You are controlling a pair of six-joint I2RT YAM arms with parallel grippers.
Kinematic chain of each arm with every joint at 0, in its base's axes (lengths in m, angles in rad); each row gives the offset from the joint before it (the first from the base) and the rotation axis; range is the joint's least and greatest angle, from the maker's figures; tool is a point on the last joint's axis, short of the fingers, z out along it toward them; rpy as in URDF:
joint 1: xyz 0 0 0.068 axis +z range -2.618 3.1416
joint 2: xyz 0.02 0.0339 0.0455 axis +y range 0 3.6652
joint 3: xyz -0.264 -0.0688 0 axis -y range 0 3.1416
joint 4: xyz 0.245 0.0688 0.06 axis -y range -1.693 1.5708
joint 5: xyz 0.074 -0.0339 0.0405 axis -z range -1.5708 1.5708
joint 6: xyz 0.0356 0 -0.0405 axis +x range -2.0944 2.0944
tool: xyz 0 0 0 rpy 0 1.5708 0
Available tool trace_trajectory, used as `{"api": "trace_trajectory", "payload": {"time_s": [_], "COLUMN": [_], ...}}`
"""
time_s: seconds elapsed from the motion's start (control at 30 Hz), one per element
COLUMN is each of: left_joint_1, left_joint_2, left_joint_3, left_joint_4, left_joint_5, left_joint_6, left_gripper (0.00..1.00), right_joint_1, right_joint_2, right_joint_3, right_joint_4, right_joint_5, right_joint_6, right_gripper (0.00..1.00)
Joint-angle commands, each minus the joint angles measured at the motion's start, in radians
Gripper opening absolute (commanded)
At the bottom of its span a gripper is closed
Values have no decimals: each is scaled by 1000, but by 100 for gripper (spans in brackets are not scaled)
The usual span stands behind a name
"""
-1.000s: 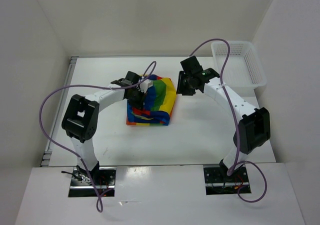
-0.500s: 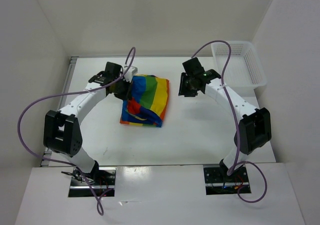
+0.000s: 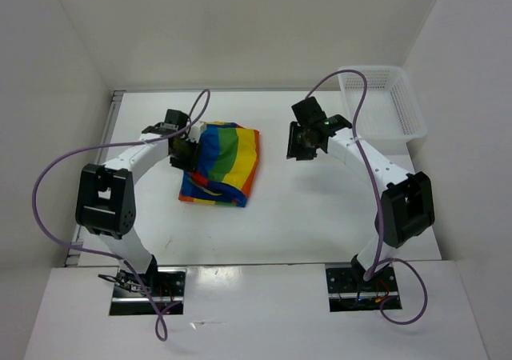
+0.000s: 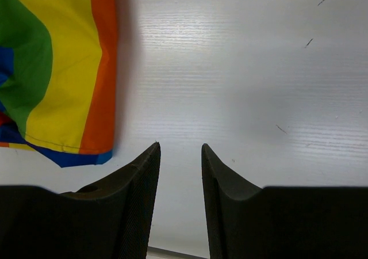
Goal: Fold and stack the shorts
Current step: Fold the shorts
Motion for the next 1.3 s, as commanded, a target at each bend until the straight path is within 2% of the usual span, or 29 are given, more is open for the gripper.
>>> {"api": "trace_trajectory", "payload": {"time_s": [0.0, 0.1, 0.13, 0.17, 0.23, 0.27, 0.3, 0.33, 0.37, 0.4, 0.57, 0.7, 0.9, 1.0, 1.1, 1.27], "left_joint_1": [11, 11, 11, 11, 11, 11, -1, -1, -11, -11, 11, 47, 68, 68, 77, 77], "left_joint_2": [-85, -188, -188, -188, -144, -122, -72, -44, 9, 34, 134, 243, 326, 349, 349, 329], "left_joint_3": [107, 136, 164, 177, 190, 205, 205, 205, 205, 205, 205, 276, 291, 282, 282, 282], "left_joint_4": [-24, -24, -24, -24, -1, 10, 39, 56, 77, 89, 189, 189, 208, 197, 176, 154], "left_joint_5": [-86, -106, -94, -50, 41, 129, 177, 231, 297, 319, 347, 264, 245, 245, 245, 233], "left_joint_6": [3, 3, 3, 3, 3, 3, 3, 3, 3, 3, 3, 3, 3, 3, 3, 3], "left_gripper": [48, 72, 77, 77, 62, 44, 38, 33, 21, 18, 17, 17, 17, 17, 17, 17], "right_joint_1": [-7, 9, 9, 24, 56, 68, 79, 93, 93, 93, 104, 104, 104, 82, 82, 92], "right_joint_2": [-53, -44, -30, -18, 38, 60, 83, 108, 161, 189, 382, 529, 735, 824, 852, 740], "right_joint_3": [-4, -4, 5, 28, 63, 105, 125, 142, 181, 203, 390, 504, 617, 672, 715, 694], "right_joint_4": [23, 38, 38, 64, 86, 115, 129, 144, 176, 189, 204, 213, 216, 181, 161, 179], "right_joint_5": [-5, -31, -31, -61, -91, -114, -114, -124, -166, -189, -275, -290, -102, -63, -54, -65], "right_joint_6": [-29, -29, -29, -29, -9, -9, 18, 19, 29, 29, 29, 29, 127, 151, 128, 92], "right_gripper": [40, 40, 40, 35, 26, 19, 8, 3, 1, 0, 0, 0, 0, 0, 0, 0]}}
